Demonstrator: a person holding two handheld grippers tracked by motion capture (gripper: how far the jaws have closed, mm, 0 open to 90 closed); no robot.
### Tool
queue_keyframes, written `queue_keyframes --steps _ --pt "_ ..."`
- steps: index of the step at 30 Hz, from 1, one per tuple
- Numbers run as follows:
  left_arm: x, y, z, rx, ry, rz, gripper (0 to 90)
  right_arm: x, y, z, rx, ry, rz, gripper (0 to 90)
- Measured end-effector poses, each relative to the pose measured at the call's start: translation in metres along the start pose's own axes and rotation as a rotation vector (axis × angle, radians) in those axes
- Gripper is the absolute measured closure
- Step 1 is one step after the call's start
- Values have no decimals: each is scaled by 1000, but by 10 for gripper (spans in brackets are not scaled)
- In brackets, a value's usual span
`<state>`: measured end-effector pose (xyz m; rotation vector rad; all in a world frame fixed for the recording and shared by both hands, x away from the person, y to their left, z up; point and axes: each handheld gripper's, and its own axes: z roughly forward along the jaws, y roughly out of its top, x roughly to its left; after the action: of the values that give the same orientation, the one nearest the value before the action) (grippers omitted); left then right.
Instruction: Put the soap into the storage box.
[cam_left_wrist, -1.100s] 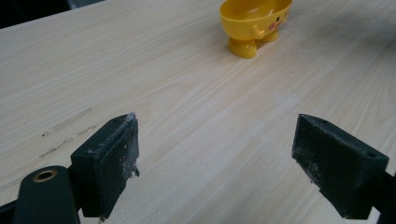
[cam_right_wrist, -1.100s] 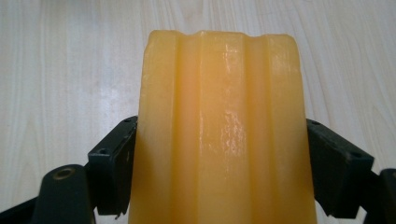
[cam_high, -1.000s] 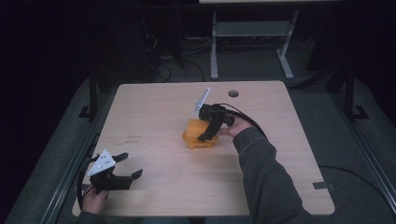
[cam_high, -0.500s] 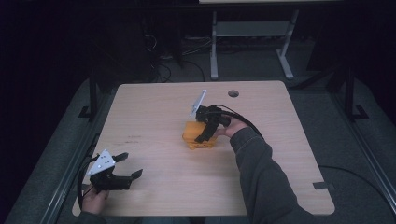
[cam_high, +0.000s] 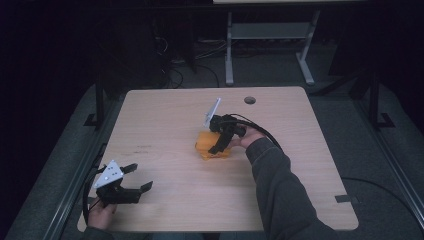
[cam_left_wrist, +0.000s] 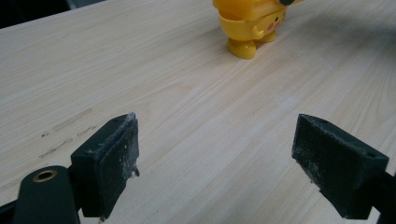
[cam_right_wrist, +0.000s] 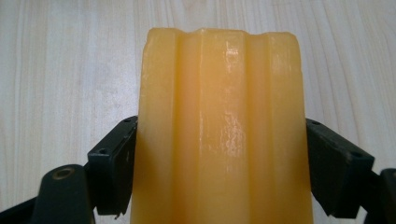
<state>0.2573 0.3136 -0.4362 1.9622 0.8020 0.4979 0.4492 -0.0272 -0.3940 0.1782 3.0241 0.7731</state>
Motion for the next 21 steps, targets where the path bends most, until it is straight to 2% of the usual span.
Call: queue_keyframes --steps 10,16,21 --pt "0 0 0 2 -2 3 143 1 -1 0 -1 -6 11 196" --pt "0 0 0 2 -2 0 143 -1 -1 0 -5 15 46 179" --pt "0 0 1 6 -3 3 143 0 -2 -1 -3 14 51 174"
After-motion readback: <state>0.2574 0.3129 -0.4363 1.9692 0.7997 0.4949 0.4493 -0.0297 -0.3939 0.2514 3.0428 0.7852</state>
